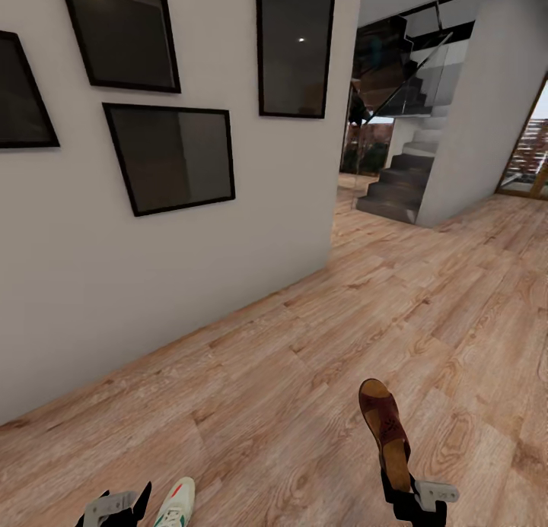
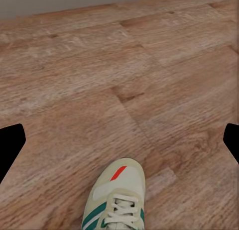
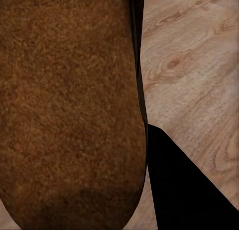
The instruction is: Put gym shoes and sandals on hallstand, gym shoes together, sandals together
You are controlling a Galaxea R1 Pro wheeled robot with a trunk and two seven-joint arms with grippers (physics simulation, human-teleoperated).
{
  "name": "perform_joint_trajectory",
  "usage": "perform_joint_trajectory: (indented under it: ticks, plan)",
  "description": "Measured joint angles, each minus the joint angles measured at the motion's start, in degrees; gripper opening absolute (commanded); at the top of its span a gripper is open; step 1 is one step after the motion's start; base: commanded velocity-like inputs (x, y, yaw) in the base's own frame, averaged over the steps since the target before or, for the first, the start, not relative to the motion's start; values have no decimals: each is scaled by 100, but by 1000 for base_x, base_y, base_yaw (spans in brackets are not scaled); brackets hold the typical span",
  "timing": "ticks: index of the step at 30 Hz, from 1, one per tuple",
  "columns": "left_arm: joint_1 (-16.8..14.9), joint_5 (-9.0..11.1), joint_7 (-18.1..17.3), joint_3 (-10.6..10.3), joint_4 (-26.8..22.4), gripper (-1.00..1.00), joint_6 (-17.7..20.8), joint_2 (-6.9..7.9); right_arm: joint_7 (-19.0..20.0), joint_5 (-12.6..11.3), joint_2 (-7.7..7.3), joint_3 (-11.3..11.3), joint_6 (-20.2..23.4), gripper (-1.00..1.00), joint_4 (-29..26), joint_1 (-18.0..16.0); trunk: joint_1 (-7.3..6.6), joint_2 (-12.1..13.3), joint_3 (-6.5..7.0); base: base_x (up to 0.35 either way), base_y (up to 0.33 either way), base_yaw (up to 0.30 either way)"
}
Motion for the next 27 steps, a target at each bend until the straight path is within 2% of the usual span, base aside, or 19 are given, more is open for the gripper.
perform_joint_trajectory:
  ticks: [5, 10, 15, 27]
  plan:
    - [0, 3, -1, 1, -1, 100, 1, 0, 0, -3, 1, -6, 1, -100, 0, 0, 1, 0, -1, -33, 31, -6]
    - [0, 11, -2, 1, -3, 100, 2, 0, 0, 0, 3, 0, 3, -100, -1, 0, 2, 0, -1, -191, 179, -1]
    - [1, 24, -3, 9, -4, 100, 2, 3, 0, 0, 3, 1, 4, -100, -1, 1, 1, 0, -1, -172, 249, 0]
    - [1, 35, -3, 11, -4, 100, 2, 5, 0, 2, 2, 6, 4, -100, -1, 1, 0, 0, -1, -12, 295, 0]
